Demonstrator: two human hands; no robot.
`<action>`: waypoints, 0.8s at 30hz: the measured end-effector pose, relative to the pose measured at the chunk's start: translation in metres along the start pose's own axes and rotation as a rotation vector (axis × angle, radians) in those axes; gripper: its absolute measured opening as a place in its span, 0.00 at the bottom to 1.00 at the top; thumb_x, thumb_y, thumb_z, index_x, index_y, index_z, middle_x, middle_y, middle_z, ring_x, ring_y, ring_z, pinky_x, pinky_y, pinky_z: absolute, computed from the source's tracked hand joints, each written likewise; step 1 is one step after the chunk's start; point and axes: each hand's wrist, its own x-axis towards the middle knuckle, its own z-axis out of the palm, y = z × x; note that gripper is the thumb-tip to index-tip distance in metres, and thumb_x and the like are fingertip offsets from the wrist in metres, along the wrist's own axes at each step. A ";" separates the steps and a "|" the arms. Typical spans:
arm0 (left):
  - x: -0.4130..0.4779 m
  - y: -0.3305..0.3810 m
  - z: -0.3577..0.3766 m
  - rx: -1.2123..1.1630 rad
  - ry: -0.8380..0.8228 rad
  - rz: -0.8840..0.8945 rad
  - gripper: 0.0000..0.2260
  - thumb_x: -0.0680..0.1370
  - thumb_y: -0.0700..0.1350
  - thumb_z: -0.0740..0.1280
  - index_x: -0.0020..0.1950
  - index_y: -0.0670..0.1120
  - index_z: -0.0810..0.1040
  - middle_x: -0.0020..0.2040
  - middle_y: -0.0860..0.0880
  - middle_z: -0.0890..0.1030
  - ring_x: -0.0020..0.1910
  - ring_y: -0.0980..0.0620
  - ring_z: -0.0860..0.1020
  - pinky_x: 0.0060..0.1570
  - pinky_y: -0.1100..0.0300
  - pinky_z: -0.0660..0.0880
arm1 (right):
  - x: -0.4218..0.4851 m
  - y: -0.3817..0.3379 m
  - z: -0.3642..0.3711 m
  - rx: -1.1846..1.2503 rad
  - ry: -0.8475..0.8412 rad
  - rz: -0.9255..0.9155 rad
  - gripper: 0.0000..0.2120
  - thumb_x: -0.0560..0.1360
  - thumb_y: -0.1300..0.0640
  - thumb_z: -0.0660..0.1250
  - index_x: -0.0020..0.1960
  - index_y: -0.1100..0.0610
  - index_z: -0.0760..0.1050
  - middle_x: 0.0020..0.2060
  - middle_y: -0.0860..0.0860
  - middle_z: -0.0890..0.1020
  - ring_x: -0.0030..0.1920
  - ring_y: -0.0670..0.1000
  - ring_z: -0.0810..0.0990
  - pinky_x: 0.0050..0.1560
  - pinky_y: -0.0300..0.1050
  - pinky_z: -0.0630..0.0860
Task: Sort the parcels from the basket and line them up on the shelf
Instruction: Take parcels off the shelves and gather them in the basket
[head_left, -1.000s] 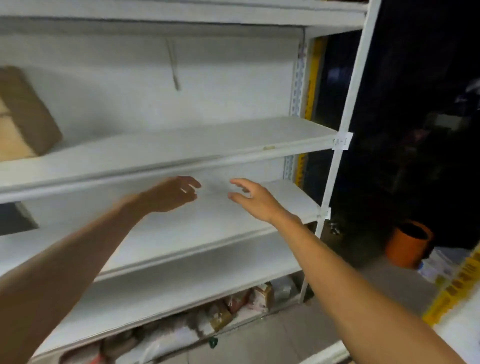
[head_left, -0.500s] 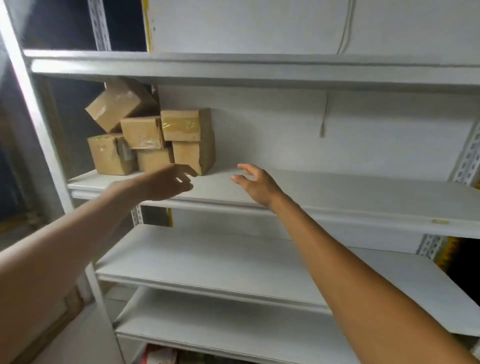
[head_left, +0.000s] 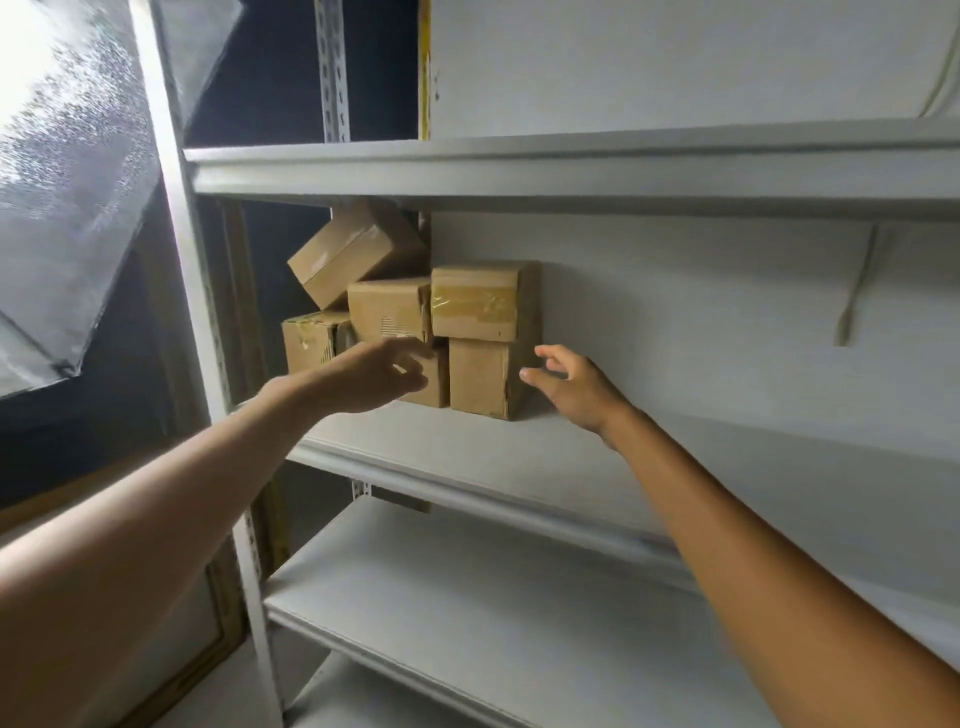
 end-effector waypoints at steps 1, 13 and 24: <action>0.011 -0.002 -0.002 0.000 0.024 -0.017 0.17 0.79 0.42 0.64 0.68 0.48 0.71 0.64 0.45 0.76 0.58 0.52 0.76 0.55 0.61 0.73 | 0.012 0.002 -0.004 0.012 0.004 -0.006 0.26 0.79 0.48 0.64 0.74 0.51 0.65 0.73 0.55 0.66 0.72 0.54 0.68 0.62 0.45 0.65; 0.114 -0.041 -0.016 0.105 0.305 -0.001 0.23 0.79 0.41 0.64 0.73 0.48 0.65 0.73 0.47 0.68 0.72 0.47 0.64 0.71 0.48 0.61 | 0.124 0.001 -0.005 0.168 0.092 -0.031 0.24 0.80 0.46 0.62 0.74 0.51 0.65 0.71 0.54 0.70 0.68 0.54 0.71 0.70 0.54 0.68; 0.199 -0.071 -0.012 0.335 0.268 0.195 0.36 0.73 0.63 0.67 0.75 0.50 0.59 0.70 0.48 0.71 0.73 0.46 0.62 0.73 0.44 0.43 | 0.172 -0.009 0.019 0.208 0.266 0.127 0.31 0.78 0.33 0.51 0.70 0.52 0.68 0.67 0.53 0.74 0.64 0.54 0.74 0.67 0.59 0.70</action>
